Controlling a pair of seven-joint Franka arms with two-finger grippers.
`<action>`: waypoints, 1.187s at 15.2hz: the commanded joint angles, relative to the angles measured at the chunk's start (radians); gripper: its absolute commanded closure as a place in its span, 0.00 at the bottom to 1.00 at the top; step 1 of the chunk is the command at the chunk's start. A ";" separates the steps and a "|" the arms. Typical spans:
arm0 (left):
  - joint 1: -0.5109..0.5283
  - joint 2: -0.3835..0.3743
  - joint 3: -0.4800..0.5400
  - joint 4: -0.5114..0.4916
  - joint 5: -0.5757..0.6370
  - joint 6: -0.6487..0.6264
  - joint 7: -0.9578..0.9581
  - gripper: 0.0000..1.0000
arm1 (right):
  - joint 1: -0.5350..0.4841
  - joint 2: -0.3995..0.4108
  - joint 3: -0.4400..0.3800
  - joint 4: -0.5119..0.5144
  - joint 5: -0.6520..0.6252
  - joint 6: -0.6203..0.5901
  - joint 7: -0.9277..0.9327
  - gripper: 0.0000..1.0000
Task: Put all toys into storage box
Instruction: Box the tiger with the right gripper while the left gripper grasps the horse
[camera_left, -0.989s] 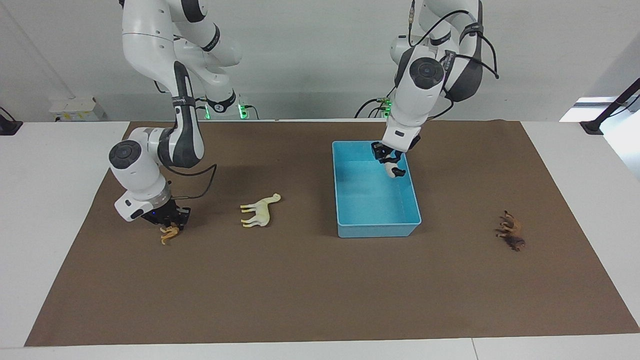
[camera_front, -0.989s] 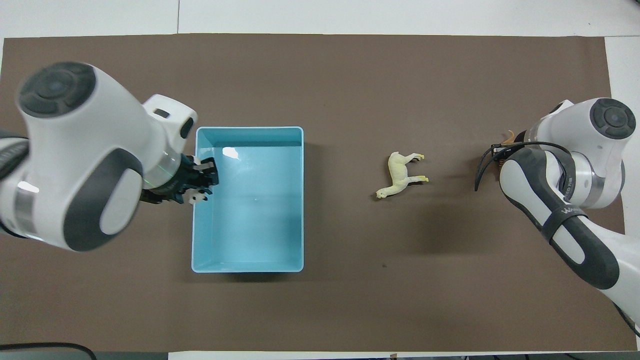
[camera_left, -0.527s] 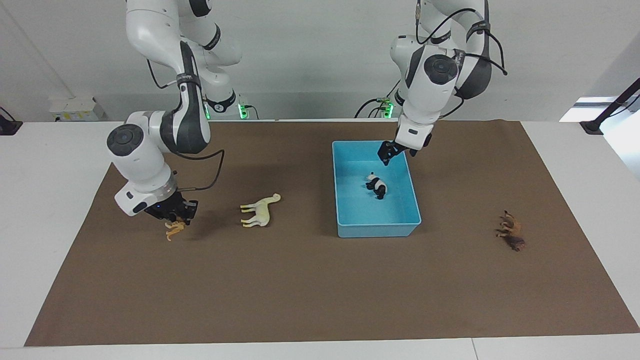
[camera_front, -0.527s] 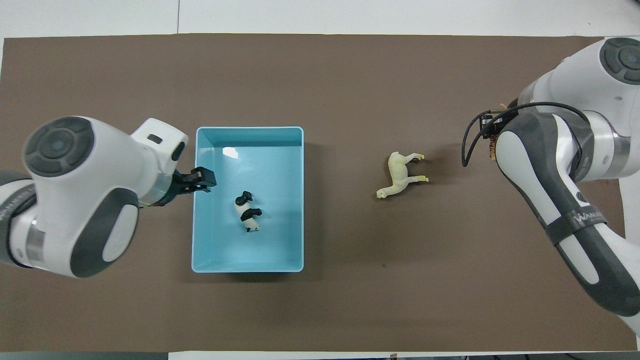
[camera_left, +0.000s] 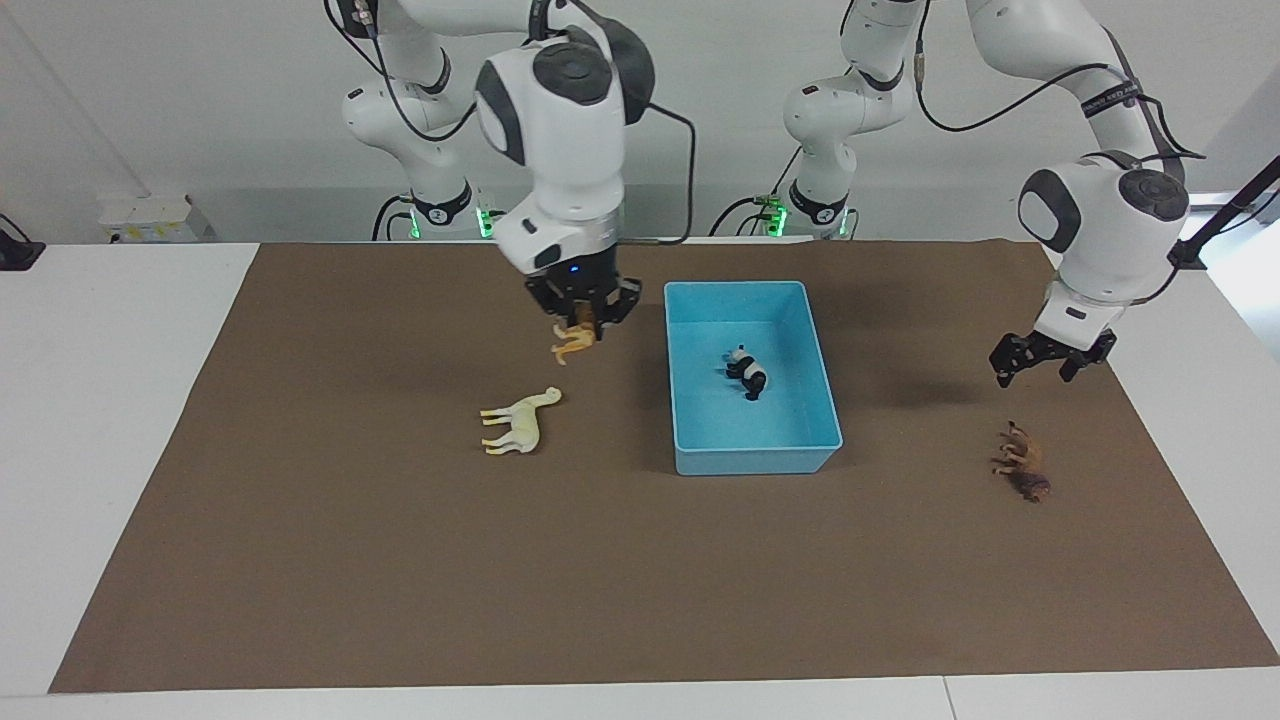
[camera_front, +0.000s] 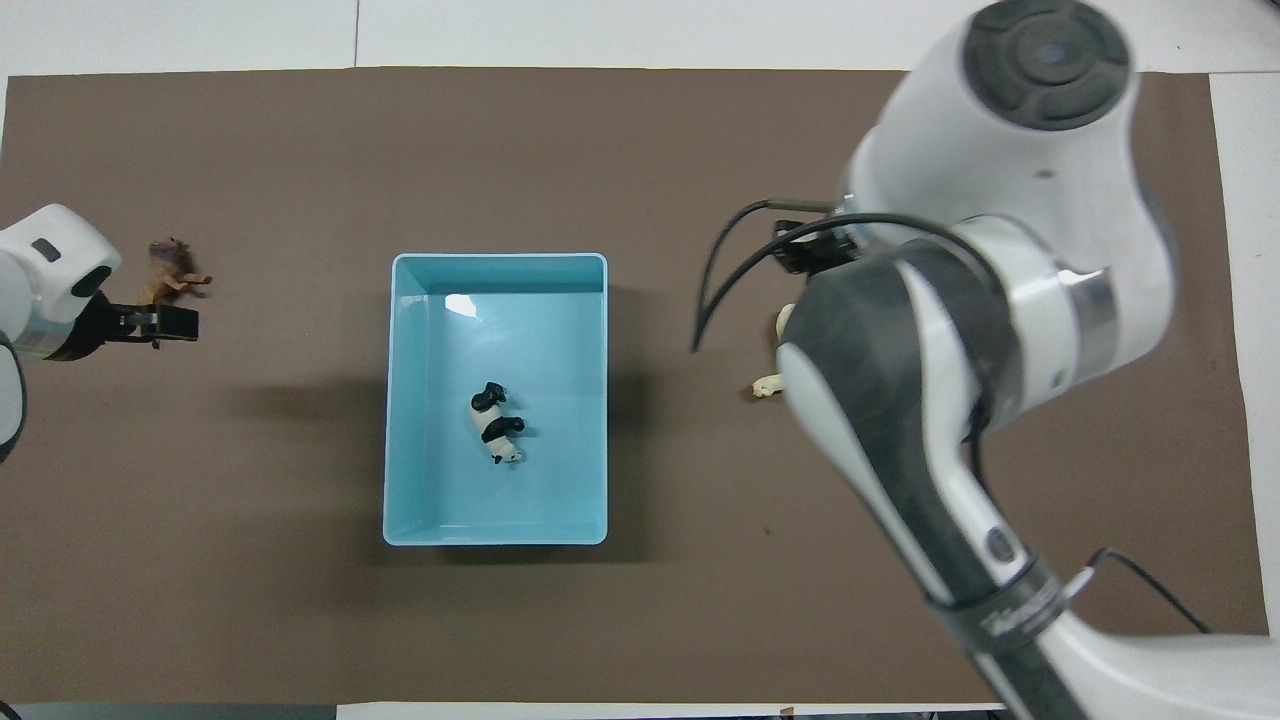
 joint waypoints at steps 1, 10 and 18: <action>-0.001 0.033 -0.017 0.012 0.026 0.095 -0.008 0.00 | 0.087 0.094 -0.004 0.113 0.038 0.057 0.090 1.00; -0.009 0.286 -0.020 0.162 -0.070 0.254 -0.019 0.00 | 0.219 0.255 -0.010 0.090 0.045 0.247 0.259 0.02; -0.003 0.322 -0.019 0.143 -0.074 0.283 -0.052 0.44 | 0.115 0.141 -0.061 0.109 0.042 0.059 0.236 0.00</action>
